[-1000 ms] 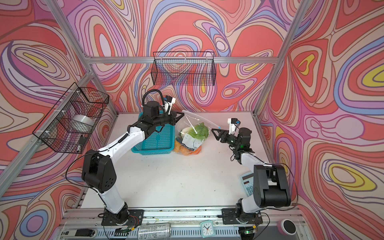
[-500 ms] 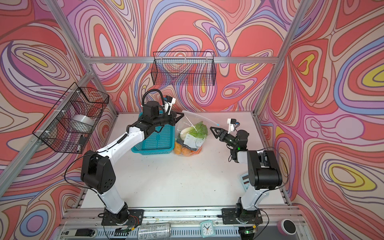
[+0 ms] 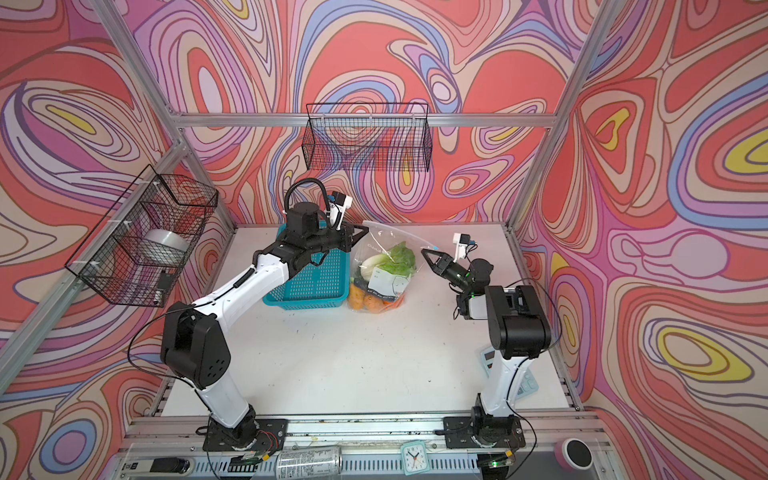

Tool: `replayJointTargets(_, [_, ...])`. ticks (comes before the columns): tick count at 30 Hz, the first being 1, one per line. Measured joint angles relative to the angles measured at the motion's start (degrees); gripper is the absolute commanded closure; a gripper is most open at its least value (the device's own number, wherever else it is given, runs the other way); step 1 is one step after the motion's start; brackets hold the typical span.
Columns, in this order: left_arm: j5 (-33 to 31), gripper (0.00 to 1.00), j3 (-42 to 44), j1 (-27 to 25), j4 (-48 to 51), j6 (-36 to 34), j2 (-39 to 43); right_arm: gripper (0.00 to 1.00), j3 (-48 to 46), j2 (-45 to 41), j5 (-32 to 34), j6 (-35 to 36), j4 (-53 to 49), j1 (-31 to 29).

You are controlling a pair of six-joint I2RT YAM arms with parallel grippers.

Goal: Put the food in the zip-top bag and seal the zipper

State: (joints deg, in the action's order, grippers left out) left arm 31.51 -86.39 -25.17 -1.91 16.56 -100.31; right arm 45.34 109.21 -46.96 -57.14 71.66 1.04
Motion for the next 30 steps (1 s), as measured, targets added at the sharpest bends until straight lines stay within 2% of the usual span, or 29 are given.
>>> replayJointTargets(4, [-0.15, 1.00, 0.72, -0.02, 0.13, 0.15, 0.85, 1.00, -0.52, -1.14, 0.17, -0.26, -0.76, 0.00])
replayJointTargets(7, [-0.37, 1.00, 1.55, -0.17, 0.72, 0.87, 2.29, 1.00, -2.34, -7.63, 0.48, 1.14, -6.88, 0.00])
replayJointTargets(9, [-0.92, 1.00, 2.95, -0.70, 1.01, 1.55, 4.31, 1.00, -2.71, -15.21, 0.85, 4.42, -15.17, -0.02])
replayJointTargets(15, [-3.13, 1.00, 8.83, -5.31, 1.81, 4.15, 13.16, 1.00, 2.10, -39.89, 4.26, 20.81, -48.85, -0.13])
replayJointTargets(18, [-3.91, 1.00, 13.38, -8.00, 0.66, 7.34, 17.11, 1.00, 3.21, -47.67, 5.42, 25.51, -61.83, -0.11])
replayJointTargets(22, [-5.86, 1.00, 18.80, -10.91, -0.11, 11.91, 20.09, 1.00, 3.15, -54.25, 6.32, 28.39, -77.66, -0.11])
replayJointTargets(26, [-7.10, 1.00, 21.29, -12.57, -0.28, 15.65, 20.52, 1.00, 2.51, -58.99, 7.17, 29.07, -87.71, -0.13])
replayJointTargets(30, [-8.96, 1.00, 21.51, -12.72, -1.01, 17.20, 19.63, 1.00, 0.00, -61.05, 8.22, 28.50, -88.80, -0.15])
